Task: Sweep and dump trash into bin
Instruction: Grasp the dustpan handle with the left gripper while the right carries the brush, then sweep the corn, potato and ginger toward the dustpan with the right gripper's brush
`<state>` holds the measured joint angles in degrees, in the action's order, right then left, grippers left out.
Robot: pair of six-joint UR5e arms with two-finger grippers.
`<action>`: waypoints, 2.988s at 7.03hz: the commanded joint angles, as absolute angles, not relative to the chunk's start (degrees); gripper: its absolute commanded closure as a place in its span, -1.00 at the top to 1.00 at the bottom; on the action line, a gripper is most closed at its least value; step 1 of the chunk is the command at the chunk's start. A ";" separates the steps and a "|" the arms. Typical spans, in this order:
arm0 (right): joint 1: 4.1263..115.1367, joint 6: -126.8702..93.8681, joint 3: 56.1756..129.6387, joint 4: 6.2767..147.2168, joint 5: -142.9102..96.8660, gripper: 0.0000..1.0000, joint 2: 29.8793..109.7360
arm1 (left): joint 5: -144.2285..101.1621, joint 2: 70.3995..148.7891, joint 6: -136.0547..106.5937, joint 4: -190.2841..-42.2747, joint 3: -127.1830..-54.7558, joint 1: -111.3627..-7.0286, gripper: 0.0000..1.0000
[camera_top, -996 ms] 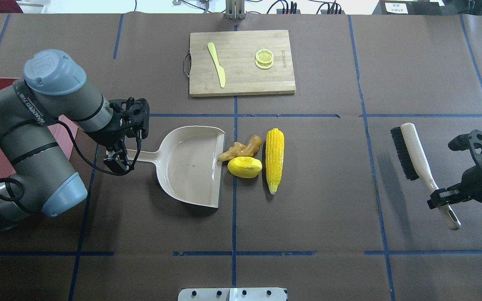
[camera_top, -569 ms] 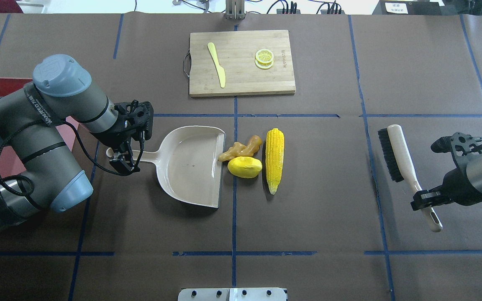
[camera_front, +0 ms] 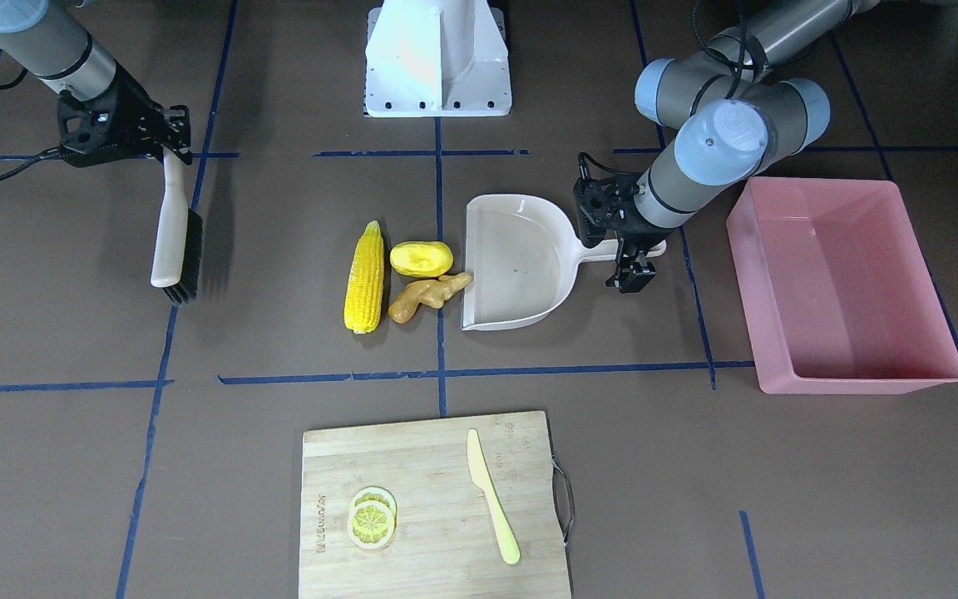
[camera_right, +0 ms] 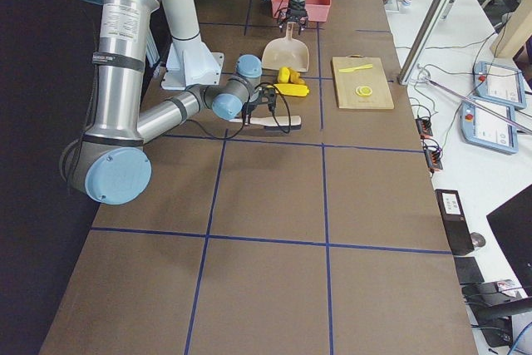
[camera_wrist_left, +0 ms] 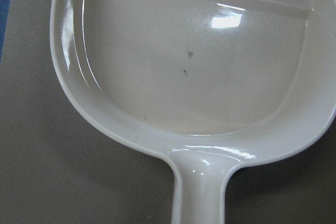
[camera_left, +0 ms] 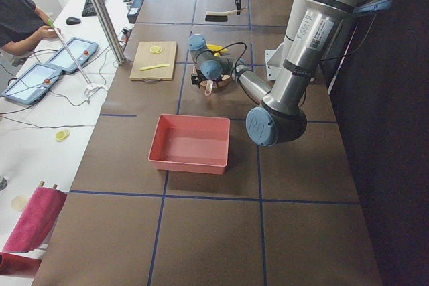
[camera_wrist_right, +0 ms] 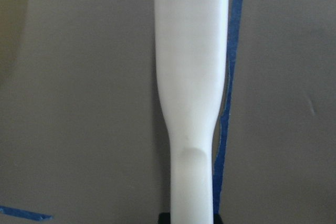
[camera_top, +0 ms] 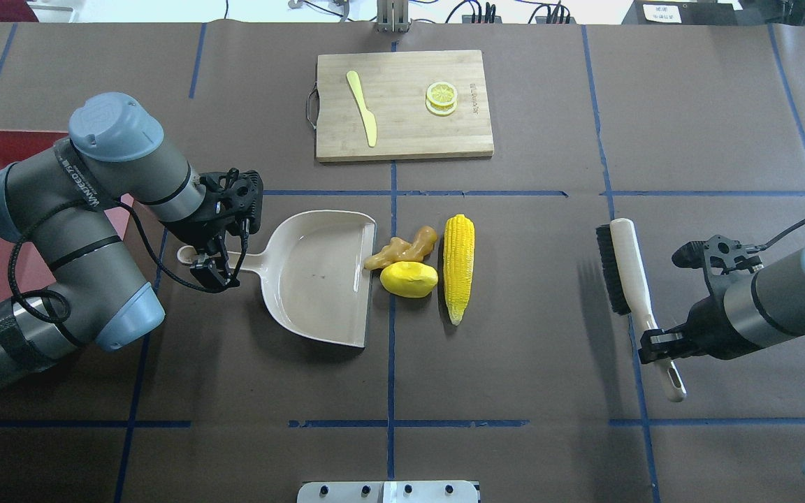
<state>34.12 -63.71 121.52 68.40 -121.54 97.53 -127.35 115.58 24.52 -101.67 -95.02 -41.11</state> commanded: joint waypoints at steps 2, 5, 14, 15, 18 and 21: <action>30.86 -68.64 119.55 90.70 -120.85 -0.97 78.82 | -127.35 115.75 24.52 -101.69 -94.92 -41.04 0.98; 27.96 -68.64 118.39 93.08 -117.96 -0.97 76.47 | -127.35 115.66 23.91 -101.51 -94.83 -40.78 0.87; 26.54 -70.66 117.33 93.25 -117.86 -0.97 74.62 | -127.00 115.14 23.55 -100.99 -96.76 -40.52 -0.58; 26.46 -70.75 117.25 93.34 -117.86 -0.97 73.75 | -126.91 115.14 23.47 -100.90 -97.38 -40.52 -0.63; 26.28 -72.95 112.59 93.34 -117.95 -0.97 68.56 | -126.56 115.49 22.50 -100.72 -97.38 -40.52 -0.74; 26.19 -73.04 112.32 93.34 -117.95 -0.97 68.38 | -121.29 115.66 21.71 -100.46 -97.29 -39.11 -0.81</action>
<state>26.25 -72.95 112.38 93.34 -117.95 68.47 -122.88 115.60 21.88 -100.61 -97.19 -39.52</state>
